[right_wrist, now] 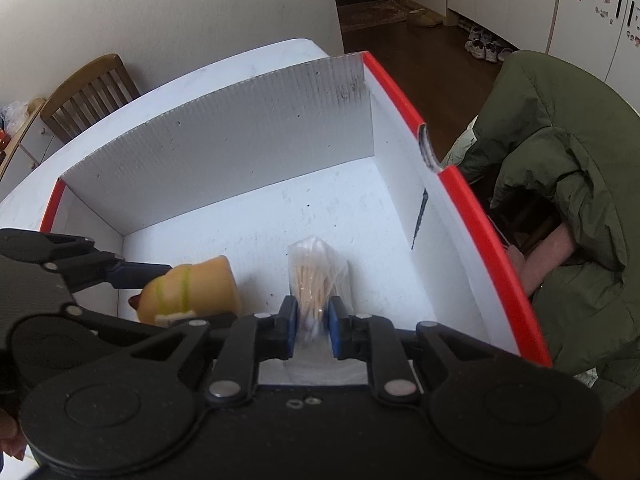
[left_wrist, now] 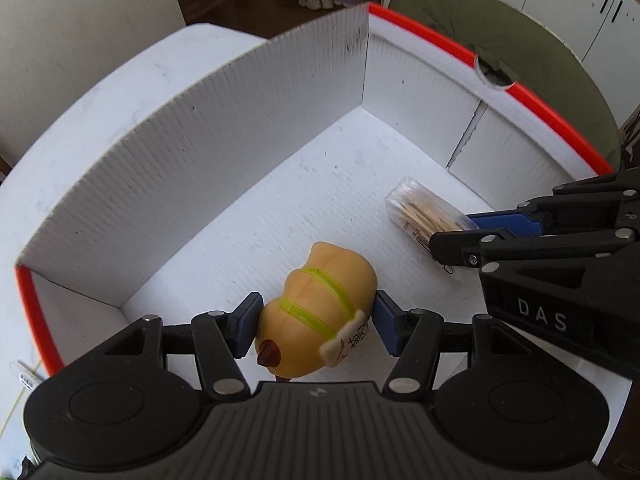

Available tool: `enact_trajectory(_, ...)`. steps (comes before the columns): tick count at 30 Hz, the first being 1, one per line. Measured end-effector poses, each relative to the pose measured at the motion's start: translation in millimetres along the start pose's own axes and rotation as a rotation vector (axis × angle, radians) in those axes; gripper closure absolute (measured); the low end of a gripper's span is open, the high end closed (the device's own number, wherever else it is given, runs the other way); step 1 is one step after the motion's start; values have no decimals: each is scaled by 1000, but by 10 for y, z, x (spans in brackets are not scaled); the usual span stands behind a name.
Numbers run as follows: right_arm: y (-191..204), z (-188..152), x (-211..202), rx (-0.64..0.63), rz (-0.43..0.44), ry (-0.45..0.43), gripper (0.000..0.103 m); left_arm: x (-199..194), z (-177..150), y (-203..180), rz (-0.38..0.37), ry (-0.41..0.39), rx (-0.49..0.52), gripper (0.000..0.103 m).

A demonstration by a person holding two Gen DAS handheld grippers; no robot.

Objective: Organize objects
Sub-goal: 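Carry the yellow toy and cotton swab bag into the red shoebox, then open both grippers to drop the toy and swab bag in the box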

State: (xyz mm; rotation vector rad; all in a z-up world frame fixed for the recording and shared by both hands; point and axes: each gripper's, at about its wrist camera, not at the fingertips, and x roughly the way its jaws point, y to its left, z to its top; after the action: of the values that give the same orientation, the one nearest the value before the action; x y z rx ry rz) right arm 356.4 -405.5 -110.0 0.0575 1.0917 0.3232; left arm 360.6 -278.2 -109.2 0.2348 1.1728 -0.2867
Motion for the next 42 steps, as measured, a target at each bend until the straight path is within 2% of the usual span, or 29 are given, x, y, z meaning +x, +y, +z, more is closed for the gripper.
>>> enact_trajectory(12, -21, 15, 6, 26, 23, 2, 76, 135, 24, 70, -39, 77, -47, 40)
enact_trajectory(15, -28, 9, -39, 38, 37, -14, 66, 103, 14, 83, -37, 71, -56, 39)
enact_trajectory(20, -6, -5, -174, 37, 45, -50, 63, 33, -15, 126, -61, 62, -96, 39)
enact_trajectory(25, -27, -23, -326, 55, 59, -78, 58, -81, -49, 147, -76, 25, -106, 39)
enact_trajectory(29, -32, -44, -452, 62, 76, -100, 56, -209, -82, 169, -75, -12, -117, 31)
enact_trajectory(35, 17, -84, -706, 49, 98, -146, 47, -443, -154, 183, -90, -70, -134, 26)
enact_trajectory(37, 45, -102, -797, 40, 104, -167, 40, -541, -196, 179, -99, -91, -135, 25)
enact_trajectory(42, 126, -149, -997, 11, 112, -204, 38, -777, -316, 190, -108, -149, -139, 21)
